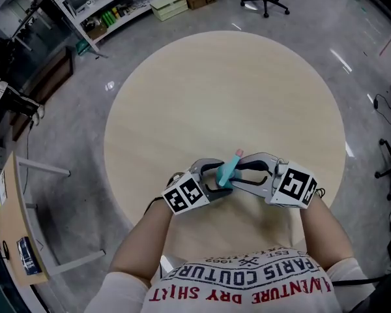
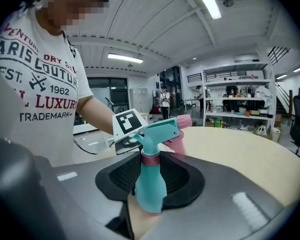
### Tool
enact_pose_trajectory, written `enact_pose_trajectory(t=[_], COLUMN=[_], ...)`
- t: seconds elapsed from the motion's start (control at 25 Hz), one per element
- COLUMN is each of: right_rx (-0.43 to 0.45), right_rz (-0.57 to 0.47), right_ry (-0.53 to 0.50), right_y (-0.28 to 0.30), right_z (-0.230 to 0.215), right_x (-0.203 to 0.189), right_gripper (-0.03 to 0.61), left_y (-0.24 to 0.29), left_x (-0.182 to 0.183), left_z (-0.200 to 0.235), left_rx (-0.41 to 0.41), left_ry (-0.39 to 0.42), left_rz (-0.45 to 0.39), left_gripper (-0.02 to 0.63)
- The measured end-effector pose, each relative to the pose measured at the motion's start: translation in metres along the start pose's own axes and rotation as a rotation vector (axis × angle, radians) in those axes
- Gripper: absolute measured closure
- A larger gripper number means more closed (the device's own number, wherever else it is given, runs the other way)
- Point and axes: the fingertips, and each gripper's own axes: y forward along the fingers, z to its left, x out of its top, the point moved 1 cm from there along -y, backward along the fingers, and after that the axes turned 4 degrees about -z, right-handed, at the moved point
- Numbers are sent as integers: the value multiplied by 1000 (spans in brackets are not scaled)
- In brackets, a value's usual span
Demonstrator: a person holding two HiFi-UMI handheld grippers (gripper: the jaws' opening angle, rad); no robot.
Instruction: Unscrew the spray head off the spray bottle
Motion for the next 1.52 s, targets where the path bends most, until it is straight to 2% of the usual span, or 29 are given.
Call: enact_pose_trajectory(t=[0.08, 0.16, 0.28, 0.36, 0.44, 0.64, 0.8, 0.92, 1.04, 1.2, 1.36, 1.44, 1.52], right_rx=[-25, -82, -237, -344, -411, -483, -520, -496, -400, -178, 30, 98, 121], right_rz=[-6, -15, -34, -55, -78, -53, -53, -53, -46, -36, -13, 4, 15], right_ry=[24, 74, 110, 118, 122, 87, 72, 79, 60, -32, -19, -9, -12], right_y=[0, -2, -9, -12, -12, -4, -9, -10, -7, -7, -9, -11, -10], right_z=[1, 2, 1, -2, -4, -10, -14, -11, -5, 6, 15, 18, 19], right_x=[-2, -6, -11, -14, -11, -2, -2, -6, -5, -5, -4, -5, -6], right_gripper=[459, 447, 399, 399, 399, 394, 437, 443, 445, 446, 446, 446, 446], left_y=[1, 2, 3, 4, 5, 9, 13, 13, 11, 9, 6, 4, 3], left_x=[0, 0, 1, 3, 5, 7, 12, 11, 7, 5, 5, 5, 3], left_z=[-1, -1, 4, 7, 9, 11, 8, 5, 1, -11, -22, -26, -26], left_rx=[8, 64, 212, 312, 399, 531, 553, 522, 441, 252, 36, -49, -86], left_ry=[-14, -54, -166, -219, -248, -325, -344, -324, -265, -157, -21, 27, 41], left_rz=[1, -14, -48, -59, -58, -46, -34, -44, -58, -46, -34, -33, -22], left_gripper=[273, 273, 273, 273, 273, 273, 273, 273, 273, 273, 273, 273, 273])
